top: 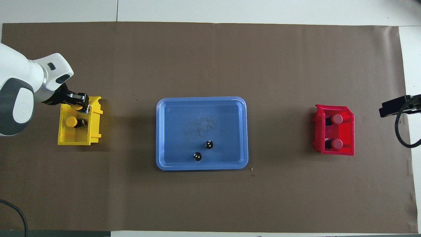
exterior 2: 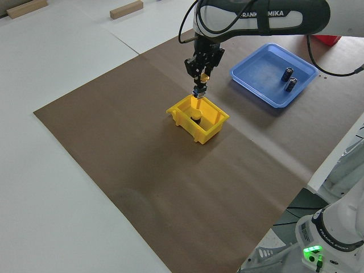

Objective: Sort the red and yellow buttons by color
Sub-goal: 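Carry the yellow button to the yellow bin while the right gripper withdraws, then lower the yellow button into the yellow bin and open the left gripper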

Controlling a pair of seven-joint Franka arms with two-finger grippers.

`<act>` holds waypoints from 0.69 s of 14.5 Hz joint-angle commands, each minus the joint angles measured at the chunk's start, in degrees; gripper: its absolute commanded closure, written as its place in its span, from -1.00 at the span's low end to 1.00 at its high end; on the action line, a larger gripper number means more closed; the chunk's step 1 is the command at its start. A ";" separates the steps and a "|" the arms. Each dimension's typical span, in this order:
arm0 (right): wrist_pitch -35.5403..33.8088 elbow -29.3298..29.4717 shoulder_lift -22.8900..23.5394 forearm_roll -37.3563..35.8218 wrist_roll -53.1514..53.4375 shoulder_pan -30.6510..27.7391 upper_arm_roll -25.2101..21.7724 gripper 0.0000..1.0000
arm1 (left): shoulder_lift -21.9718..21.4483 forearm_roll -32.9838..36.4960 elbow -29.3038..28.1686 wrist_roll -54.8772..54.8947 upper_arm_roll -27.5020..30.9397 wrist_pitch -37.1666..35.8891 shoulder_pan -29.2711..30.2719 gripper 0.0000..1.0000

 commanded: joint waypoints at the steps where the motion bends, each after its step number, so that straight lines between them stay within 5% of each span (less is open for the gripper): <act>1: -0.68 1.14 3.00 -0.71 0.76 1.34 -2.04 -1.00 | -1.43 1.24 -1.45 0.95 -0.10 1.36 1.18 0.99; 10: -0.59 0.26 1.51 -0.45 0.76 3.10 -4.07 -1.00 | 1.03 1.24 -4.61 5.26 -0.19 8.04 6.10 0.99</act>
